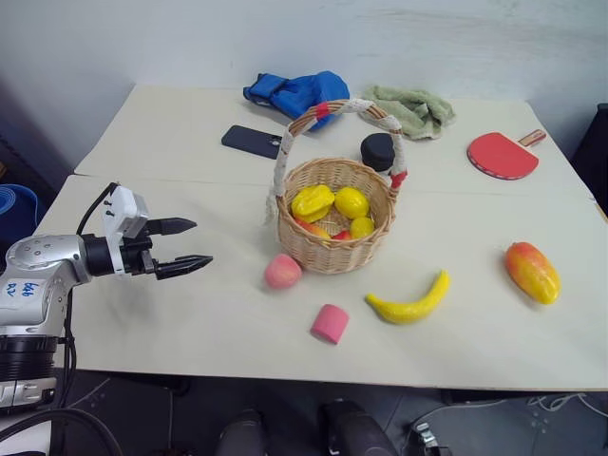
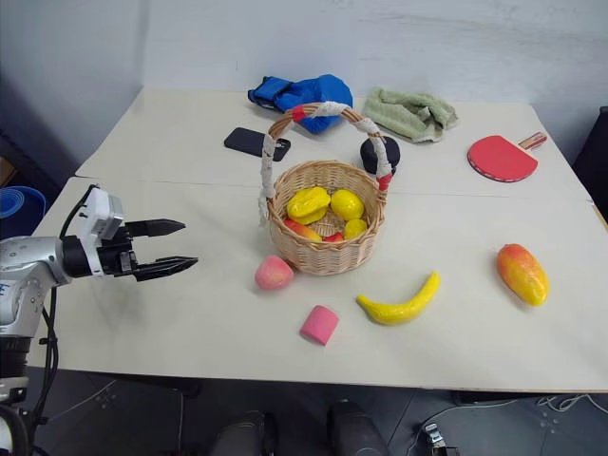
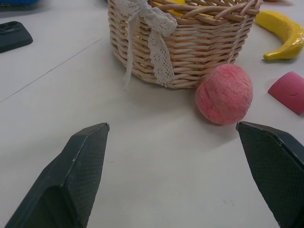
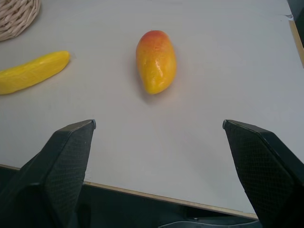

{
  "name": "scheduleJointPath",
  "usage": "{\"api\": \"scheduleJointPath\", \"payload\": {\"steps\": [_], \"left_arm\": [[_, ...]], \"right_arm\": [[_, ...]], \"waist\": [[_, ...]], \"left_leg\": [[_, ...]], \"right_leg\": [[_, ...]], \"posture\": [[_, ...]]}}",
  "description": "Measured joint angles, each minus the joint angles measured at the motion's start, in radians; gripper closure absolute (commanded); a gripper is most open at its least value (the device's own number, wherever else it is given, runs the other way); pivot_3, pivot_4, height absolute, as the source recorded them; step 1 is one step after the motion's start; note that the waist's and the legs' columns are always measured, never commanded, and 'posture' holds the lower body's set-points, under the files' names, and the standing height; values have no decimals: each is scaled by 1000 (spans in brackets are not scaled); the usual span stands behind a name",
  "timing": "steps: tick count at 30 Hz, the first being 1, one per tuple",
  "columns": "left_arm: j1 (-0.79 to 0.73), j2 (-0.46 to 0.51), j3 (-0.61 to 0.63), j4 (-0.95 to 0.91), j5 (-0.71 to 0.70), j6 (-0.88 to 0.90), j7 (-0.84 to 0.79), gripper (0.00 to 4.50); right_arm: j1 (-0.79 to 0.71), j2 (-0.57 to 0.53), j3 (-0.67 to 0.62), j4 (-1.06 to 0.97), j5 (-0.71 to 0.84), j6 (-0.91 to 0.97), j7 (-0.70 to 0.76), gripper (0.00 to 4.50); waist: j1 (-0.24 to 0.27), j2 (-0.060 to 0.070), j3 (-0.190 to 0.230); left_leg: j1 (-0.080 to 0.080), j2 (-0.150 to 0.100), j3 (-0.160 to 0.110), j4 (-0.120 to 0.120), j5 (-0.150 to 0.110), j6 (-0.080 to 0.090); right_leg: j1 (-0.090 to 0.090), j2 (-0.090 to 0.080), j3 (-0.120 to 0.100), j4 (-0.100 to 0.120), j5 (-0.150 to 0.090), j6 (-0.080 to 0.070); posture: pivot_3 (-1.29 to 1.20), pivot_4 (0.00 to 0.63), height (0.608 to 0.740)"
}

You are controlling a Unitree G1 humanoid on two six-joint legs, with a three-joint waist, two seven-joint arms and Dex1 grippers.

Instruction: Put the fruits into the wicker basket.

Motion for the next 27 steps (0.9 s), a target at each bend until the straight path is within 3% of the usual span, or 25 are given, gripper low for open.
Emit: {"api": "scheduleJointPath", "payload": {"steps": [9, 15, 19, 24, 27], "left_arm": [[2, -2, 0, -36, -13, 51, 19, 0], [48, 11, -2, -148, -65, 107, -42, 0], [54, 45, -10, -244, -87, 122, -98, 0], [62, 82, -58, -325, -86, 112, -163, 0], [74, 97, -72, -337, -84, 100, -185, 0]], "right_arm": [[-14, 0, 3, -13, -13, 4, 9, 22], [-68, -21, 87, -286, 99, 129, 1, 22], [-235, -87, 334, -532, 132, 161, -74, 22], [-485, -109, 791, -651, -45, 122, -173, 22], [-679, -42, 1036, -672, -139, 149, -265, 22]], "waist": [[-1, 0, 0], [-14, 0, 1], [-24, 0, 1], [-23, 1, 2], [-25, -1, 3]], "left_leg": [[0, 0, 0, 0, 0, 0], [0, 1, 0, 0, 1, -1], [0, 0, -1, 1, 2, -1], [-3, 0, -1, 1, 2, -1], [-3, 1, -1, 2, 1, -2]], "right_leg": [[0, 0, 0, 0, 0, 0], [0, 1, 0, 2, 0, 0], [0, 1, 0, 2, 0, 0], [-3, 1, 0, 1, 0, 1], [-4, 1, 0, 2, -1, 1]], "posture": [[0, 150, 740], [0, 150, 740], [0, 150, 740], [0, 150, 740], [0, 150, 740]]}}
